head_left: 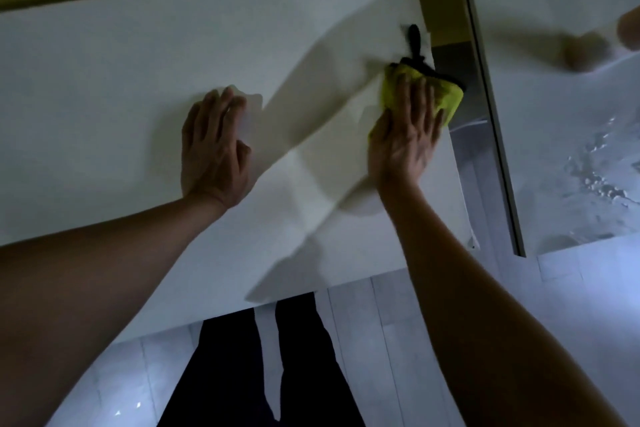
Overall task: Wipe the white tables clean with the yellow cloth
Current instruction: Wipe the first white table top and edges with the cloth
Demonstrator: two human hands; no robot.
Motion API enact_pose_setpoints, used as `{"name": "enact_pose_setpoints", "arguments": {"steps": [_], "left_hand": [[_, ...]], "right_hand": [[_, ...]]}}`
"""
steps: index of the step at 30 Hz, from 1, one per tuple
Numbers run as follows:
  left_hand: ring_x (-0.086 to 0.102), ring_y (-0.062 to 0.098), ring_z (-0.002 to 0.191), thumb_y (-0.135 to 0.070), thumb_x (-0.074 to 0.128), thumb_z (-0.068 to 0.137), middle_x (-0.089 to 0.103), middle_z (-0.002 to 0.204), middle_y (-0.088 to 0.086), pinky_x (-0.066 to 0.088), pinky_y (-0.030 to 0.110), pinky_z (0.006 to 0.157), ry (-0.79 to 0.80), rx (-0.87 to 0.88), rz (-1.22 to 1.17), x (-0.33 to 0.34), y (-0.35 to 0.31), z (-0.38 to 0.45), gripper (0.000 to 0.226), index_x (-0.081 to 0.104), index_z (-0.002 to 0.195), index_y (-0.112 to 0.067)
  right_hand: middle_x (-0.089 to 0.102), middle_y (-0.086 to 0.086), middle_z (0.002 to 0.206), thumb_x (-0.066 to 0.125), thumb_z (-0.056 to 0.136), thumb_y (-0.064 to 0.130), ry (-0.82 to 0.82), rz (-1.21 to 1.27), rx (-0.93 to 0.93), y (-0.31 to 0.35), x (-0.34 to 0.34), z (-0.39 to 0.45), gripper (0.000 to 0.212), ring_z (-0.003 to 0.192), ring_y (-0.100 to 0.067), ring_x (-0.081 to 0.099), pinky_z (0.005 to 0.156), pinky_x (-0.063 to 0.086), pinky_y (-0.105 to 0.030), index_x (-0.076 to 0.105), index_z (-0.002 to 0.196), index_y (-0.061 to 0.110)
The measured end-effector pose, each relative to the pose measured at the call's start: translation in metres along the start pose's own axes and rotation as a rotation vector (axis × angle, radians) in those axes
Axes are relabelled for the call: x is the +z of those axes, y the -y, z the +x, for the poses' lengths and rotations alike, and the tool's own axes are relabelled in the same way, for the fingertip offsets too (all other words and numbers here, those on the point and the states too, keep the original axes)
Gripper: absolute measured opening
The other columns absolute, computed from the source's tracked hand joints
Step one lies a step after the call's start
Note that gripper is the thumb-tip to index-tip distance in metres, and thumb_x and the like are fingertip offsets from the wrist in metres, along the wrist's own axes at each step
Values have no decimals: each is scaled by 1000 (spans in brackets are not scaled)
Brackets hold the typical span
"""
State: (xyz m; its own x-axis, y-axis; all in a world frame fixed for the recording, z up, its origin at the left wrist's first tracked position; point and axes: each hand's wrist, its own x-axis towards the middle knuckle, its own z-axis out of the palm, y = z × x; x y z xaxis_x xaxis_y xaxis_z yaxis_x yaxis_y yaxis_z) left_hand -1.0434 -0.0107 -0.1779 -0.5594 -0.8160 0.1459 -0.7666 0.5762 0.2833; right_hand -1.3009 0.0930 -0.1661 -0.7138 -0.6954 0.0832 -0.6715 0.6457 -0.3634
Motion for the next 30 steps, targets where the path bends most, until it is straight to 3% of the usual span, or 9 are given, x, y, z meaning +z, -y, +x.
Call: {"name": "enact_pose_setpoints", "arguments": {"steps": [6,9,11,16,22,27,30], "left_hand": [[27,33,155,-22,43,90,35,165,11,17,47,128,-10,10,-10,1,1,-1,65,40,155,-12],[27,32,155,-22,43,92,35,165,10,17,46,128,-13,11,-13,1,3,-1,63,41,154,-12],[27,33,155,-21,40,91,35,165,11,17,46,128,-3,12,-14,0,3,-1,65,39,155,-11],[28,33,154,-22,39,87,34,166,11,17,46,128,26,-4,-6,-3,0,-1,70,38,157,-11],[28,37,154,-16,40,90,32,165,19,18,50,127,40,-6,16,-6,-2,-3,67,36,157,-4],[28,36,153,-15,42,94,32,165,19,18,49,127,27,-18,-24,-19,13,-63,63,36,156,-6],[27,38,155,-10,55,97,30,166,21,23,55,125,10,-40,-12,-29,21,-127,63,36,156,0]], "right_hand": [[36,-7,159,45,95,28,128,120,-394,80,25,-99,59,151,-24,25,122,17,-54,41,152,16],[36,-6,159,50,95,27,162,135,-511,66,23,-94,58,151,-23,26,122,18,-53,41,152,20],[40,-9,157,54,92,24,135,113,-501,37,15,-76,59,149,-26,32,121,22,-53,46,149,16],[31,-10,161,38,103,31,58,29,-137,-43,-13,-22,54,151,-27,23,121,21,-51,34,155,17],[23,-6,165,32,104,32,8,1,-3,-19,-9,-32,56,154,-23,14,124,11,-49,25,158,21],[33,-9,160,44,97,26,83,69,-312,61,18,-109,58,152,-25,23,122,15,-54,38,153,14],[42,-9,155,49,99,28,150,161,-495,107,33,-160,51,149,-27,31,121,18,-56,47,148,16]]}}
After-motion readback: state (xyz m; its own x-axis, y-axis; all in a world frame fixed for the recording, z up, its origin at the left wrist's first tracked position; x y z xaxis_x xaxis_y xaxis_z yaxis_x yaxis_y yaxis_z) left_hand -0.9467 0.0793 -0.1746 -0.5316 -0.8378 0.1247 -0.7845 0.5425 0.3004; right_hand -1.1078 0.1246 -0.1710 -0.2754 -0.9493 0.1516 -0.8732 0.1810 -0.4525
